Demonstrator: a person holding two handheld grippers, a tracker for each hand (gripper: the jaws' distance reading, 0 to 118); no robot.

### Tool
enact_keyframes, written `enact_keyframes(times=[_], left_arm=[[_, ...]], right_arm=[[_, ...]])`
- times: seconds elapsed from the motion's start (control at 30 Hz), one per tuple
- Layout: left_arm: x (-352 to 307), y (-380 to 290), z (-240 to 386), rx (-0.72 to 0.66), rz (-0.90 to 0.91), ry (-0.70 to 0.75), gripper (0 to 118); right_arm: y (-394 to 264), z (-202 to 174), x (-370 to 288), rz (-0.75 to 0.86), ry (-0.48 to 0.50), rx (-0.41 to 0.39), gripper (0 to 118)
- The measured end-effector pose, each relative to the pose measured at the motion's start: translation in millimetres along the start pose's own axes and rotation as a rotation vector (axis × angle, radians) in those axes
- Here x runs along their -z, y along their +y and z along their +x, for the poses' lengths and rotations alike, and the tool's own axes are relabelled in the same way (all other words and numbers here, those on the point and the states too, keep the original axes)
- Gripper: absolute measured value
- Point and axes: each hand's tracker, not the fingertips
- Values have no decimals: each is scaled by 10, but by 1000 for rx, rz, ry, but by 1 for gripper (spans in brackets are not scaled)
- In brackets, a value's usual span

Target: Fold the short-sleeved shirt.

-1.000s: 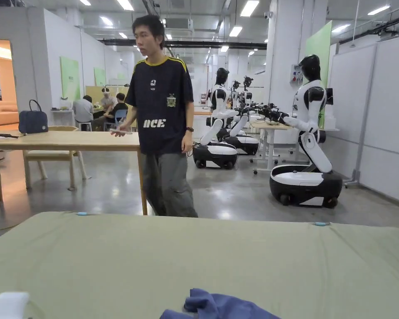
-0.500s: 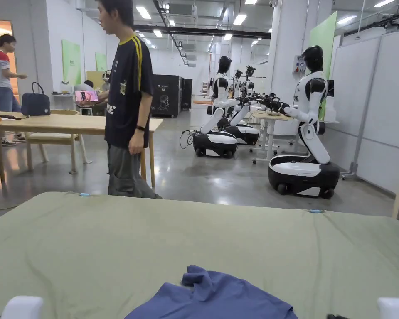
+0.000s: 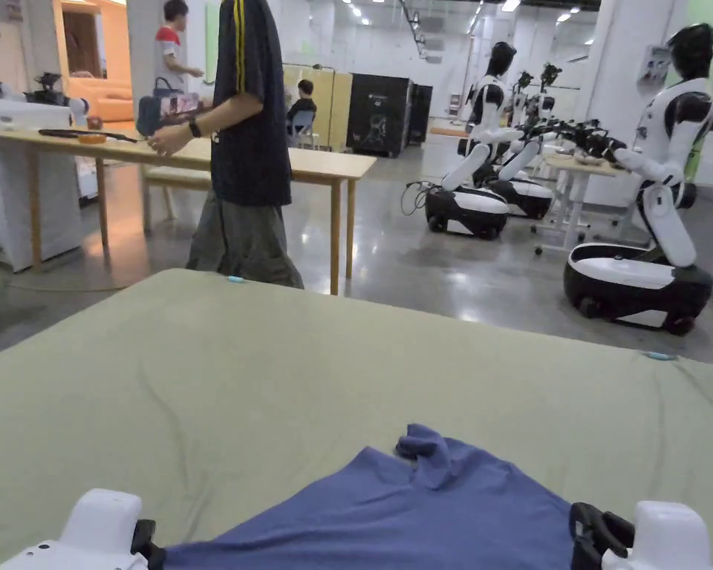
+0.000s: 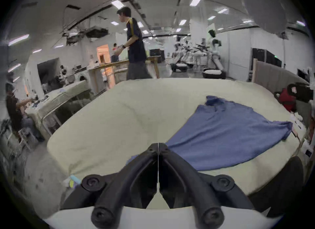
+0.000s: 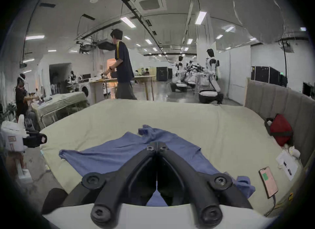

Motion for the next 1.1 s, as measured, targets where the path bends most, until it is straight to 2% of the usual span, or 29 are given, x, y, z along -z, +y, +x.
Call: enact_keyframes(times=[0.1,0.23,0.27,0.3,0.33,0.37,0.43,0.47,0.57,0.6,0.7,0.77,0.8,0.97,1.0,1.03,1.07,1.1], left_arm=[[-21,-204,-360,-91,-61,41,0],[141,-462,-634,-133,-129,4,0],[212,-480,-659,-146,-144,-3,7],[280,-492,-680,-160,-150,-13,27],[399,-498,-680,-164,-163,-13,84],[422,-583,-634,-114,-97,-63,118],[638,-589,-587,-163,-143,-44,116],[646,-338,-486,-167,-167,-47,117],[909,-293,-373,-180,-195,-128,113],[1225,-353,-595,-177,-213,-150,106],[1539,-383,-516,-87,-274,-185,64],[1500,-297,-392,-91,-293,-275,10],[1515,-305,-363,-124,-314,-271,4],[1526,-318,-433,-97,-281,-208,4],[1467,-291,-384,-99,-278,-203,3],[1423,-264,-362,-96,-267,-194,3],[1392,-238,-338,-95,-262,-200,3],[1373,-217,-309,-89,-262,-199,3]], right_arm=[[-93,-24,100,-28,11,41,0],[-248,-95,299,-78,38,87,0],[-277,-121,345,-92,38,87,0],[-304,-130,399,-103,39,86,0],[-327,-151,447,-115,40,85,0],[-341,-171,498,-129,39,79,0],[-355,-175,594,-150,35,70,0],[-352,-177,634,-158,35,67,0],[-318,-147,759,-177,28,50,0],[-300,-135,802,-185,24,42,0],[-227,-50,986,-209,18,17,0],[-141,48,1180,-225,17,1,0],[-96,96,1278,-228,12,-7,0],[165,490,2234,-306,-6,-72,1],[189,569,2418,-298,2,-69,14],[216,674,2641,-287,62,-50,68],[245,751,2880,-312,102,-45,112],[239,808,3138,-396,112,-60,118]])
